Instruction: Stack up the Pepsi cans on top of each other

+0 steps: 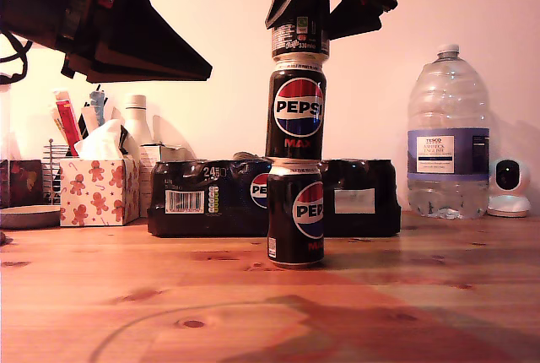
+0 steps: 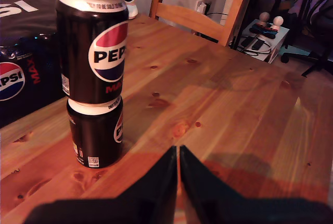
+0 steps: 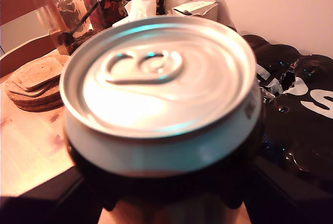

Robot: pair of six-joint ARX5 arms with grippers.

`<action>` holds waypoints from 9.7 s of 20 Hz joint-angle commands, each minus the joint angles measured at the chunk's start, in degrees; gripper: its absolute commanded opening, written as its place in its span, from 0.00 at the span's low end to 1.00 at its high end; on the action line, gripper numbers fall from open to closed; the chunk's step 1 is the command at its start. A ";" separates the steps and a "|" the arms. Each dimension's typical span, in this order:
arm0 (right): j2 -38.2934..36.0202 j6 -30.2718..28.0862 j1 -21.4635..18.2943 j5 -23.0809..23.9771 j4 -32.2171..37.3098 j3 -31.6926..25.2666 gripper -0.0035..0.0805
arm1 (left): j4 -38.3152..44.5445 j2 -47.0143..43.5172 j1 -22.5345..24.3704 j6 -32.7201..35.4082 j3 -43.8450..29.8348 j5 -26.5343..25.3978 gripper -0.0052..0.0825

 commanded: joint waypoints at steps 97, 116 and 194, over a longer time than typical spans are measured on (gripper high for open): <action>3.87 5.99 2.45 4.22 -6.14 6.99 0.93 | -1.38 -0.55 -0.20 2.47 -0.61 -0.04 0.06; 3.82 4.52 3.72 3.56 -9.77 14.95 0.93 | -2.60 -0.55 -0.20 2.91 -0.61 -0.09 0.06; -37.33 6.49 -16.66 -2.23 20.46 -50.01 0.03 | -4.92 -21.03 19.06 -1.33 -11.04 -10.86 0.04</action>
